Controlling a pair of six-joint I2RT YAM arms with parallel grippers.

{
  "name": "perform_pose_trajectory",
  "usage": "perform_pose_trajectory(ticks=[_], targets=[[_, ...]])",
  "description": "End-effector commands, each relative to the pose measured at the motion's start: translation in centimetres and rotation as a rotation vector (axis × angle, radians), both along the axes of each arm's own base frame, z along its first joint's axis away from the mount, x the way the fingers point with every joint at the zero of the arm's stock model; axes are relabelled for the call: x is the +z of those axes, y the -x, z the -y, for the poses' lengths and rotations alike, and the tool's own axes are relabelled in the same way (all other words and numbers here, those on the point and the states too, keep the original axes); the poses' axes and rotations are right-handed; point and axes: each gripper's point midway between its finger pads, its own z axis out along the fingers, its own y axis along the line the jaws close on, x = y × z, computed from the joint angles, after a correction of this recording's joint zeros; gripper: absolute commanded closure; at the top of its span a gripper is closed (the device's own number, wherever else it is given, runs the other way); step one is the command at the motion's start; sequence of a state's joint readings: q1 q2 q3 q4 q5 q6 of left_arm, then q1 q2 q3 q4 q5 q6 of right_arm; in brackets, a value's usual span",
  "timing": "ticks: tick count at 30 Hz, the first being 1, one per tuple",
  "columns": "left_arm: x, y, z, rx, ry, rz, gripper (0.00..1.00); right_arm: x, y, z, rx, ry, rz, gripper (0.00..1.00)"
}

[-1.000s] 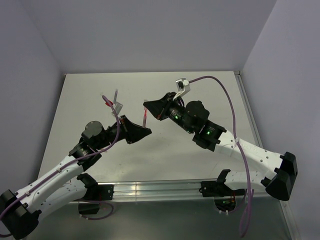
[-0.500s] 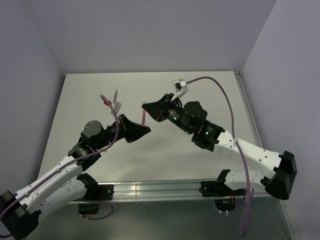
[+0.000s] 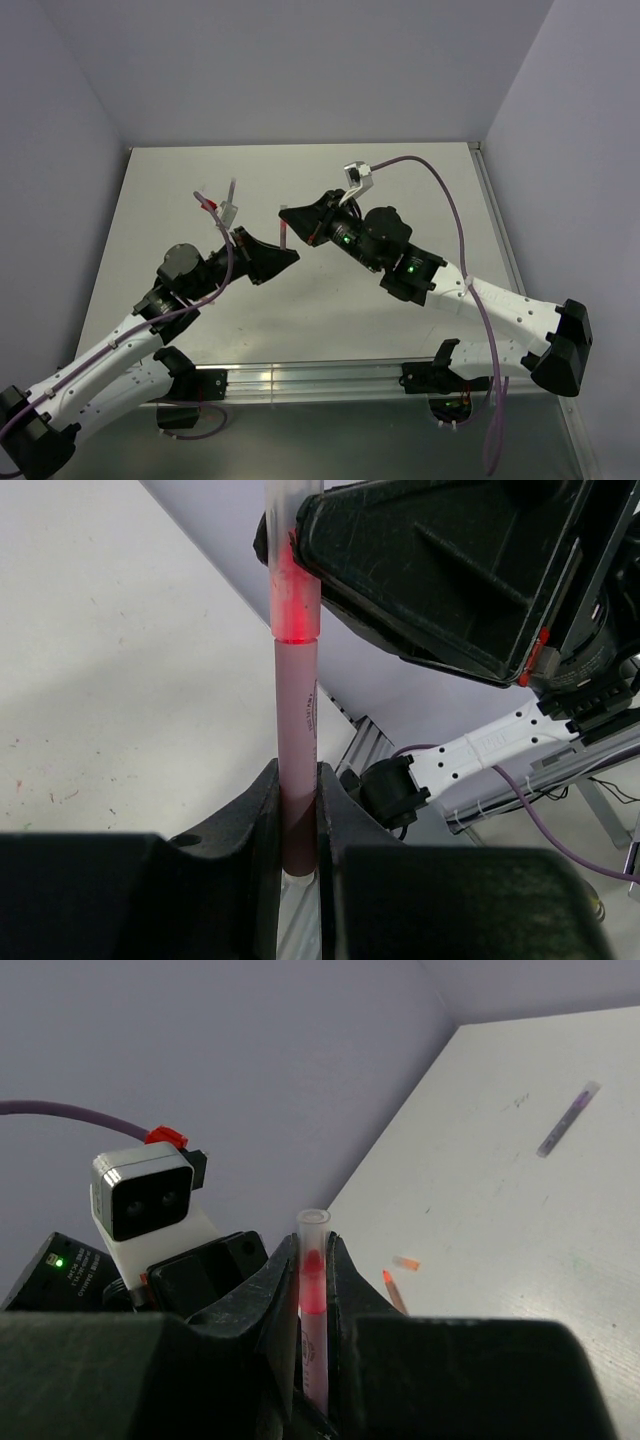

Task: Insert the pens into the pen caps

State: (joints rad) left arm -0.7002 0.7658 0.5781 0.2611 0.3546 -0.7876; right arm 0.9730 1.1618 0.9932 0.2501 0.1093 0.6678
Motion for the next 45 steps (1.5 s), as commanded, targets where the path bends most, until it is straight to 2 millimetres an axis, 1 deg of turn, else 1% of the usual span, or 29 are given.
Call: perform_pose_trajectory(ticks=[1,4,8,13,17,19,21,25,26,30,34,36,37,39,41,42,43,45], targets=[[3.6,-0.6,-0.8,0.064,0.084,0.109,1.0,0.1,1.8,-1.2,0.068,-0.026,0.005,1.0],[4.0,-0.8,-1.0,0.082,0.085,0.124,1.0,0.1,2.3,-1.4,0.079,-0.022,0.008,1.0],[4.2,-1.2,-1.0,0.093,0.07,0.137,1.0,-0.5,2.8,-1.5,0.095,0.004,0.007,1.0],[4.4,-0.7,-0.7,0.058,0.044,0.172,1.0,-1.4,3.4,-1.3,0.099,0.029,0.009,1.0],[4.1,-0.1,-0.5,0.019,0.02,0.192,1.0,-0.8,3.6,-0.5,0.081,0.033,0.023,1.0],[3.9,0.3,-0.3,-0.005,0.009,0.196,1.0,-0.2,3.6,-0.1,0.074,0.036,0.029,0.96],[3.8,0.6,-0.2,-0.026,0.001,0.202,1.0,0.7,3.6,0.4,0.058,0.029,0.043,0.91],[3.5,0.9,-0.2,-0.04,-0.007,0.207,1.0,1.3,3.6,0.8,0.047,0.044,0.046,0.83],[3.4,1.0,-0.1,-0.05,-0.01,0.205,1.0,1.4,3.5,0.9,0.045,0.045,0.047,0.78],[3.3,1.4,0.1,-0.076,-0.015,0.209,1.0,1.7,3.3,1.1,0.03,0.049,0.049,0.71],[3.1,1.7,0.3,-0.102,-0.022,0.209,1.0,2.4,2.9,1.3,0.008,0.064,0.057,0.61],[3.0,2.0,0.4,-0.117,-0.026,0.211,1.0,3.1,2.8,1.4,-0.002,0.063,0.066,0.59],[2.9,2.0,0.5,-0.12,-0.029,0.209,1.0,3.0,2.5,1.5,-0.016,0.073,0.065,0.56],[2.7,2.2,0.6,-0.13,-0.033,0.206,1.0,3.5,2.4,1.6,-0.024,0.068,0.072,0.54],[2.6,2.3,0.7,-0.131,-0.032,0.208,1.0,3.5,2.2,1.5,-0.033,0.077,0.068,0.52],[2.6,2.4,0.7,-0.135,-0.031,0.207,1.0,4.1,2.1,1.6,-0.037,0.071,0.072,0.51],[2.6,2.5,0.7,-0.142,-0.031,0.208,1.0,3.6,2.0,1.4,-0.039,0.093,0.065,0.5],[2.6,2.7,0.8,-0.146,-0.03,0.211,1.0,3.9,1.8,1.3,-0.042,0.094,0.066,0.49]])
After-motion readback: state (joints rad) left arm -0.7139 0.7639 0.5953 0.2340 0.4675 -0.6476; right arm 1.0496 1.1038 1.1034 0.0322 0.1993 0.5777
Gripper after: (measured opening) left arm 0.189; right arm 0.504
